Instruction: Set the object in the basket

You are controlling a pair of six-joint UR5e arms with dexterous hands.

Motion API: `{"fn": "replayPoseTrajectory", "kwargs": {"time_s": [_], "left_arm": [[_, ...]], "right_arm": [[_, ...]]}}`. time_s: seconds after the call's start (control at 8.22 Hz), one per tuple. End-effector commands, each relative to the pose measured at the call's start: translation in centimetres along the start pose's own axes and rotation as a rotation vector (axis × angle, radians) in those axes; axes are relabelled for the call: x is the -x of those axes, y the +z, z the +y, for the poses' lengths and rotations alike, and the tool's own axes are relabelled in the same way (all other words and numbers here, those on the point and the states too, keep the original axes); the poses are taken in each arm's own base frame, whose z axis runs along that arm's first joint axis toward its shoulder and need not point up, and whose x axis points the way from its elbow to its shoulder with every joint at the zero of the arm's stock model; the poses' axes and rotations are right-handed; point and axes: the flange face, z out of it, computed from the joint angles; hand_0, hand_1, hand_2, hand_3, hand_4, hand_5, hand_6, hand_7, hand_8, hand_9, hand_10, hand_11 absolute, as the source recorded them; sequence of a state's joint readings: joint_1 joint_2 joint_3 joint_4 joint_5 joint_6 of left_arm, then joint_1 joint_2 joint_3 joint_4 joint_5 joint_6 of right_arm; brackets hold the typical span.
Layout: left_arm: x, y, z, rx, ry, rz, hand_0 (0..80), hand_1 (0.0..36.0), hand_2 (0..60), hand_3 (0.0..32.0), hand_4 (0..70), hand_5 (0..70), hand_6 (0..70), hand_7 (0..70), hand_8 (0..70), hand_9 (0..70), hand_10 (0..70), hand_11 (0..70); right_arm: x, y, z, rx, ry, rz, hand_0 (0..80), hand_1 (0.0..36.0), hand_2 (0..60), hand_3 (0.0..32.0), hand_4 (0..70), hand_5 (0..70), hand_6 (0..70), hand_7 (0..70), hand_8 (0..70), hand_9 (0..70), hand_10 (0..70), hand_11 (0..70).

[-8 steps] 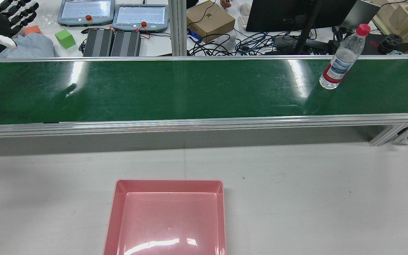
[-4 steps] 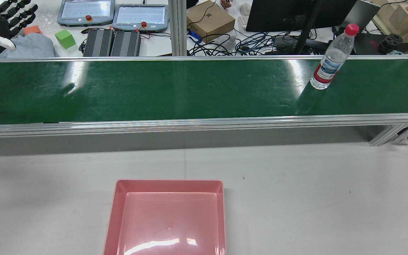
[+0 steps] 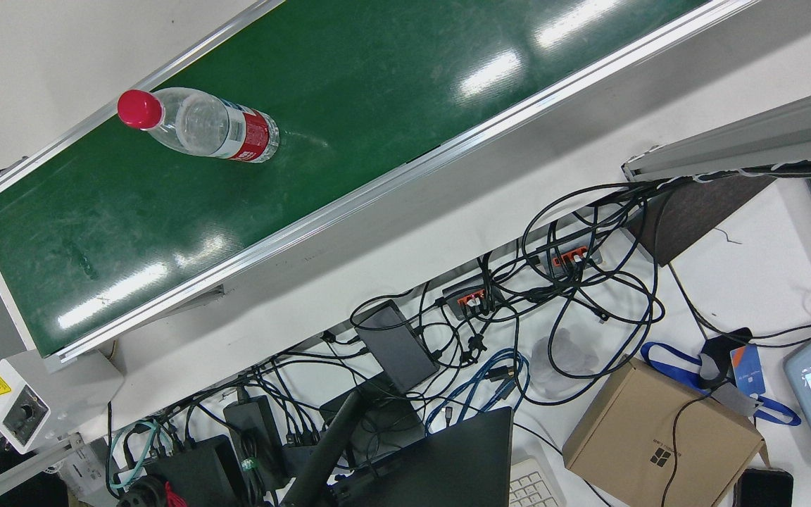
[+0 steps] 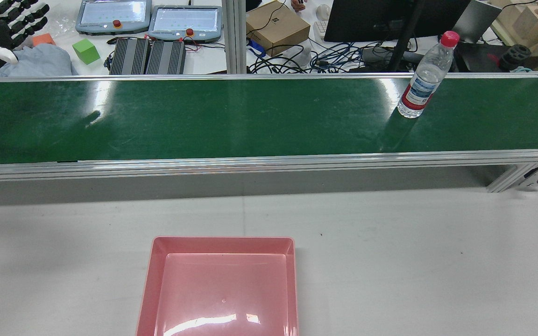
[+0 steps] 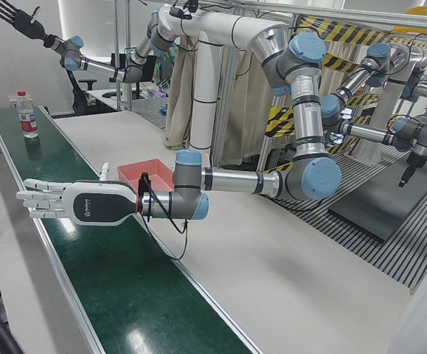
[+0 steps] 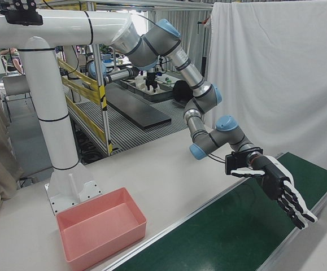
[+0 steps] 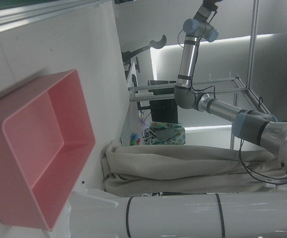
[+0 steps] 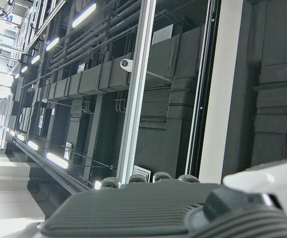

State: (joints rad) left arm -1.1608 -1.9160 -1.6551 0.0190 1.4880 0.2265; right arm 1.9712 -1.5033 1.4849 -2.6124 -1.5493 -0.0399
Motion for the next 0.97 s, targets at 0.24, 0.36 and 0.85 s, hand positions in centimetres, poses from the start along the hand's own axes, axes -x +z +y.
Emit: {"fn": "replayPoseTrajectory", "kwargs": {"time_s": [0.24,0.36,0.85], "left_arm": [[-0.02,-0.06,-0.06,0.0,-0.002,0.001,59.6,8.1,0.0,0.0,4.8,13.9,3.6,0.0,7.5,6.8,2.7,5.6],[-0.03,0.01,0.01,0.002,-0.004,0.001,59.4,8.0,0.0,0.0,4.8,13.5,3.6,0.0,7.7,7.0,2.8,5.8],[0.09,-0.07,-0.12,-0.001,-0.003,-0.001,58.8,7.3,0.0,0.2,1.8,13.3,2.5,0.0,5.7,5.8,2.0,4.7]], "right_arm": [[0.0,0.0,0.0,0.0,0.0,0.0,0.0,0.0,0.0,0.0,0.0,0.0,0.0,0.0,0.0,0.0,0.0,0.0],[0.0,0.0,0.0,0.0,0.0,0.0,0.0,0.0,0.0,0.0,0.0,0.0,0.0,0.0,0.0,0.0,0.0,0.0],[0.0,0.0,0.0,0.0,0.0,0.0,0.0,0.0,0.0,0.0,0.0,0.0,0.0,0.0,0.0,0.0,0.0,0.0]]}}
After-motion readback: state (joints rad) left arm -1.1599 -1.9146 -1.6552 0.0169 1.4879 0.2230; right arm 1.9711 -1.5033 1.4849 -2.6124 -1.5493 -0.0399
